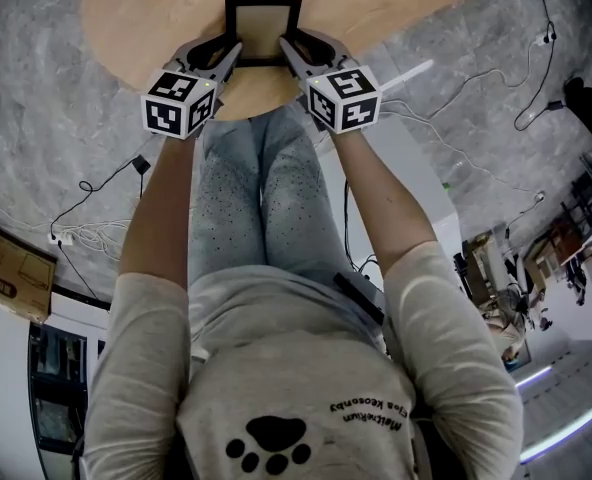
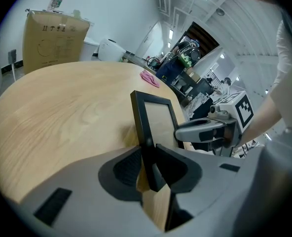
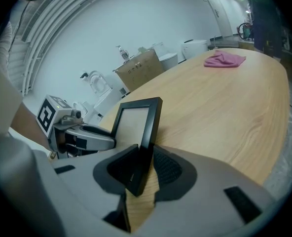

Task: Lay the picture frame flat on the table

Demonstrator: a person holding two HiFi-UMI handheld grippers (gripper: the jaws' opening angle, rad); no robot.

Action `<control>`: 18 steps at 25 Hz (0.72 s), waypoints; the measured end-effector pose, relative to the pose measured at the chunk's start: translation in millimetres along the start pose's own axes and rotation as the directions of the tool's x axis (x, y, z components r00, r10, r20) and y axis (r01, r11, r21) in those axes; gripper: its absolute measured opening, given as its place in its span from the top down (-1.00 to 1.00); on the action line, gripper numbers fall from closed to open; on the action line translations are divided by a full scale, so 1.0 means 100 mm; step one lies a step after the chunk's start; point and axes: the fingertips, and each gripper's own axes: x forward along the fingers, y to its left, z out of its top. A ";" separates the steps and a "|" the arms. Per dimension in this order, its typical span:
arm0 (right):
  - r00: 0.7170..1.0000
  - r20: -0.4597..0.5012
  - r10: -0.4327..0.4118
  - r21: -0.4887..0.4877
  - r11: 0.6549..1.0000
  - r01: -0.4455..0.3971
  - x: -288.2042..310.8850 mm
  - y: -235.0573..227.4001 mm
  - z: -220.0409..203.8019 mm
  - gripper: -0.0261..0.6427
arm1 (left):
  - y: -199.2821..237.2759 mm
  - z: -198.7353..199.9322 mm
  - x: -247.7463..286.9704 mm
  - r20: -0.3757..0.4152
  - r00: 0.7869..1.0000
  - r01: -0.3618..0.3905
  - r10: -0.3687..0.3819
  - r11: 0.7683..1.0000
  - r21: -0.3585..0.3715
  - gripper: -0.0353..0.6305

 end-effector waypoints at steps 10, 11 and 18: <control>1.000 -0.017 -0.026 0.025 0.999 0.026 0.04 -0.07 -0.04 0.61 | 0.04 -0.04 0.06 -0.019 0.998 -0.053 0.052 0.998 -0.028 0.58; 0.999 -0.020 -0.029 0.026 0.999 0.029 0.04 -0.07 -0.04 0.61 | 0.04 -0.04 0.06 -0.020 0.998 -0.058 0.058 0.998 -0.030 0.57; 0.999 -0.025 -0.043 0.043 0.998 0.044 0.08 -0.09 -0.03 0.61 | 0.08 -0.03 0.07 -0.023 0.997 -0.078 0.077 0.996 -0.033 0.56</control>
